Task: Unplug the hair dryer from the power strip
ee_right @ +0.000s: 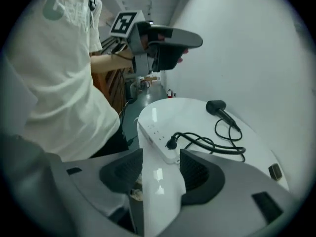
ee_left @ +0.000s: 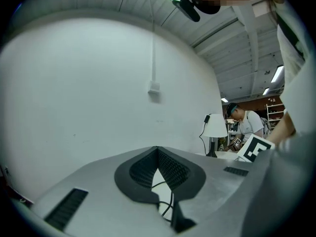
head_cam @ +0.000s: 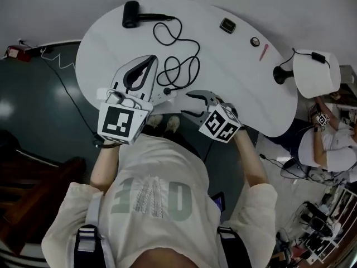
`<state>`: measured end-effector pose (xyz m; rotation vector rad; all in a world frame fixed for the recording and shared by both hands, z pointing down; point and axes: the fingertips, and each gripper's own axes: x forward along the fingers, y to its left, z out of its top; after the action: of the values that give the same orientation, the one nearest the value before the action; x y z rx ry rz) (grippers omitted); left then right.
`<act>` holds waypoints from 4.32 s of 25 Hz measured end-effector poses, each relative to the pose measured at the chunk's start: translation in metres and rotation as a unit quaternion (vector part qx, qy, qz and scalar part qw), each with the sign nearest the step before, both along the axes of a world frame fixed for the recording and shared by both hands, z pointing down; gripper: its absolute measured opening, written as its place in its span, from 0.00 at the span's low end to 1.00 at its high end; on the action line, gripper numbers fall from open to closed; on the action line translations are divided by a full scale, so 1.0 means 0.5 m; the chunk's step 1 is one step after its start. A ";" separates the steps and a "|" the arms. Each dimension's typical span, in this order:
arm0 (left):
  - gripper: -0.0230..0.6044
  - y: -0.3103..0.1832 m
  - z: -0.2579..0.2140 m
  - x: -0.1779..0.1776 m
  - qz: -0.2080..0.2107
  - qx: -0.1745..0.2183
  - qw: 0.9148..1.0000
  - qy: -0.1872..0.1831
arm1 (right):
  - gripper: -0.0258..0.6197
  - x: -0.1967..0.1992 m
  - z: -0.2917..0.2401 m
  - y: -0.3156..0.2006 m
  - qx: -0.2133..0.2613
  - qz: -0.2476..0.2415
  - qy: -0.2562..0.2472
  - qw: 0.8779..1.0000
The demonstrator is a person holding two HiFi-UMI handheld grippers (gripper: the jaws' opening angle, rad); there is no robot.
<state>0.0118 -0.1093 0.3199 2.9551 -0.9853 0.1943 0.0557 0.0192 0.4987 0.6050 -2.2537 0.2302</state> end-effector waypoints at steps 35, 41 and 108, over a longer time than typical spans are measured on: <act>0.04 0.049 0.222 -0.048 -0.015 -0.107 0.987 -0.120 | 0.45 -0.110 0.169 -0.105 0.042 -0.156 0.007 0.987; 0.13 0.107 0.289 -0.001 0.104 -0.128 0.976 -0.143 | 0.45 -0.103 0.170 -0.102 0.038 -0.146 0.011 0.989; 0.07 -0.127 0.018 0.082 0.140 -0.029 0.989 0.028 | 0.45 -0.102 0.191 -0.080 -0.034 -0.077 0.019 0.996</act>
<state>0.0526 -0.1729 0.3289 3.0150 -0.5462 0.1408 0.0045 -0.0209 0.5943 0.3944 -2.2333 0.2161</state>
